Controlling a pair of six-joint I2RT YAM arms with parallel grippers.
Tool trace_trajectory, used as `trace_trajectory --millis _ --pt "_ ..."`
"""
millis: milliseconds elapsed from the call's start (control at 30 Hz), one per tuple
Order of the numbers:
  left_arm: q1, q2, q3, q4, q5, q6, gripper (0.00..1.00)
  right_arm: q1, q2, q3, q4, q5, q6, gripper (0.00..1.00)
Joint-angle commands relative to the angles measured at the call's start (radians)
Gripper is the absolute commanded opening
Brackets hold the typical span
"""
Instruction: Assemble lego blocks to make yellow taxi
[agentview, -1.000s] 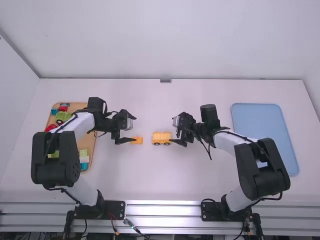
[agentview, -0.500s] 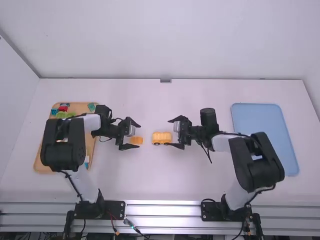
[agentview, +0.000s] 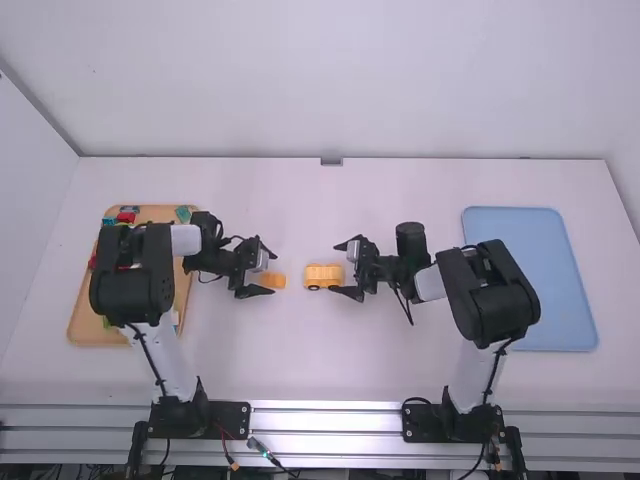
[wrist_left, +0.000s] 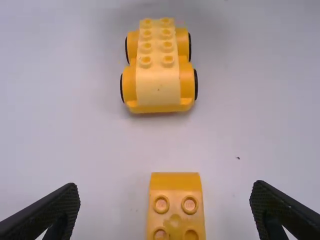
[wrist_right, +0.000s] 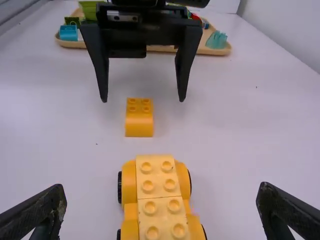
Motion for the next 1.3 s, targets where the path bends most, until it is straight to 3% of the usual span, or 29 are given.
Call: trace_trajectory --millis 0,600,1133,1267 --pt "-0.001 0.039 0.017 -0.016 0.014 0.045 0.85 0.001 0.010 0.021 -0.010 -0.016 0.019 0.99" --pt "0.033 0.065 -0.004 -0.009 0.039 0.095 0.65 0.001 0.010 0.034 -0.014 -0.013 0.030 0.99" --pt "0.044 0.117 0.009 -0.013 0.082 0.111 0.62 0.001 0.010 0.034 -0.013 -0.012 0.033 0.99" --pt "0.044 0.117 0.009 -0.009 0.082 0.111 0.52 0.001 0.010 0.034 -0.013 -0.012 0.033 0.99"
